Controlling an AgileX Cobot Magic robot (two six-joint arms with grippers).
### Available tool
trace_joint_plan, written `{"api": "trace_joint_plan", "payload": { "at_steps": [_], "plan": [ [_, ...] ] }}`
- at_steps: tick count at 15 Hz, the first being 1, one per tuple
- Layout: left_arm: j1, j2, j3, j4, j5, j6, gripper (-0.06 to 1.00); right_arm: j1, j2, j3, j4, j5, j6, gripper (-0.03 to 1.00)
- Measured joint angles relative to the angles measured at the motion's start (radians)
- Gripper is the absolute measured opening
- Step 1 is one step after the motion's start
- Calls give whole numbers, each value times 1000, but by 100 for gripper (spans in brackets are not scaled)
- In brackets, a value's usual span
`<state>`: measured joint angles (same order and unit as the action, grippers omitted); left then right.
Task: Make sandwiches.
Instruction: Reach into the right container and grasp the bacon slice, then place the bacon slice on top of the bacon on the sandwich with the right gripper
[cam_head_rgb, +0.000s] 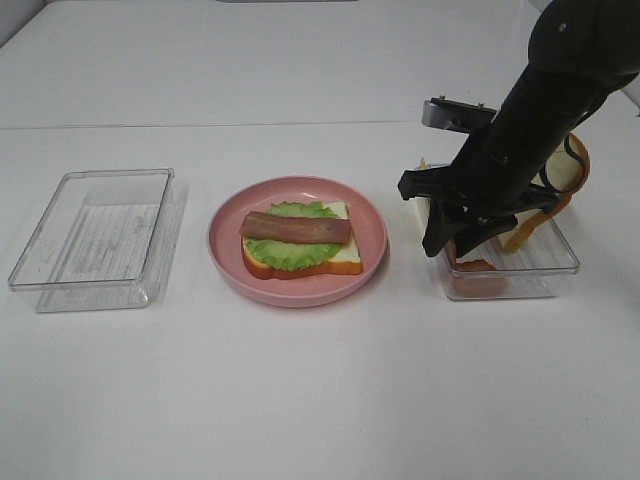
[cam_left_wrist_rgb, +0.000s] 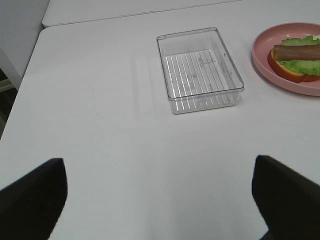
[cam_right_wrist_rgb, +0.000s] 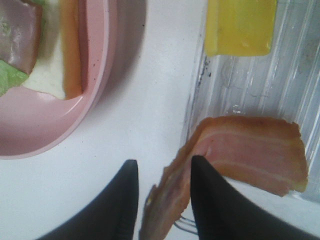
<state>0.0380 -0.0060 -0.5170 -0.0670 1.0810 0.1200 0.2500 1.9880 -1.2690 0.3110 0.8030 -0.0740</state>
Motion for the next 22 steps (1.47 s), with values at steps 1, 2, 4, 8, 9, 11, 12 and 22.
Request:
{"api": "trace_joint_plan", "payload": {
  "at_steps": [1,2,4,8,9,11,12,22],
  "plan": [
    [0,0,0,0,0,0,92,0,0,0,0,0,3,32],
    [0,0,0,0,0,0,92,0,0,0,0,1,13,25],
    [0,0,0,0,0,0,92,-1,0,0,-22,5,19,4],
    [0,0,0,0,0,0,92,-1,-16,0,-18,18,36,2],
    [0,0,0,0,0,0,92,-1,-31,0,-15,33,47,2],
    [0,0,0,0,0,0,92,-1,-77,0,-8,55,62,2],
    [0,0,0,0,0,0,92,-1,-115,0,-6,62,74,2],
    [0,0,0,0,0,0,92,50,-263,-105,351,74,-39,2]
  ]
}}
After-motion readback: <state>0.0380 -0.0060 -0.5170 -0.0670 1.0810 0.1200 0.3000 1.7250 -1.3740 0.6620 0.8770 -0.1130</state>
